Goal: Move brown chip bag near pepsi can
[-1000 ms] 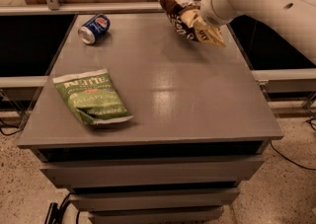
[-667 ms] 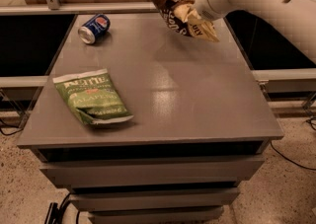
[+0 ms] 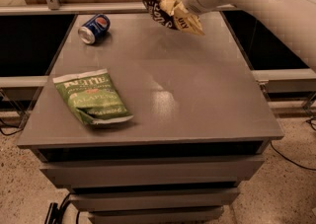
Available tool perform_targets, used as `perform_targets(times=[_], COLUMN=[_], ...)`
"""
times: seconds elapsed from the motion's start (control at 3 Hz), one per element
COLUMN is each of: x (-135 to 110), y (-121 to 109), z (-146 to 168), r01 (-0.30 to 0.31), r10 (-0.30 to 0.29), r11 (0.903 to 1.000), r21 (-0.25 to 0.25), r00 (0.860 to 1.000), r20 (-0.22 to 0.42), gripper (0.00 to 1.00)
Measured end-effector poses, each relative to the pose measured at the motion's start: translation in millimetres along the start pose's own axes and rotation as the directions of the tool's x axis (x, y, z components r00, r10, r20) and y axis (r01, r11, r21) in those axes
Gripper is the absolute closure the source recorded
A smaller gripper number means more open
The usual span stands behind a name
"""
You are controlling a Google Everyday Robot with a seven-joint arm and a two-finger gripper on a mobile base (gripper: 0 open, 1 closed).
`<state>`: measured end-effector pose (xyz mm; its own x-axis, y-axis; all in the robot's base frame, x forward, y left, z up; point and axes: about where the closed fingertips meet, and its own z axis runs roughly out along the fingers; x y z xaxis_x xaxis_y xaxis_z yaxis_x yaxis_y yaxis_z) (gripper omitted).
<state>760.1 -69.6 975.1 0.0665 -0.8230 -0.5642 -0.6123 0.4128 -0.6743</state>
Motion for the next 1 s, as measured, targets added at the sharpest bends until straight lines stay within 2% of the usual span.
perform_targets(times=[0.33,1.0], x=[-18.4,-44.1], y=[8.5,40.5], z=[8.8,31.1], r01=[0.004,0.033], r10=[-0.004,-0.027], r11=[0.9999,0.9965], r21=[-0.013,-0.077], r00=[0.999,0.996], r20=[0.040,0.081], gripper=[1.00,1.00])
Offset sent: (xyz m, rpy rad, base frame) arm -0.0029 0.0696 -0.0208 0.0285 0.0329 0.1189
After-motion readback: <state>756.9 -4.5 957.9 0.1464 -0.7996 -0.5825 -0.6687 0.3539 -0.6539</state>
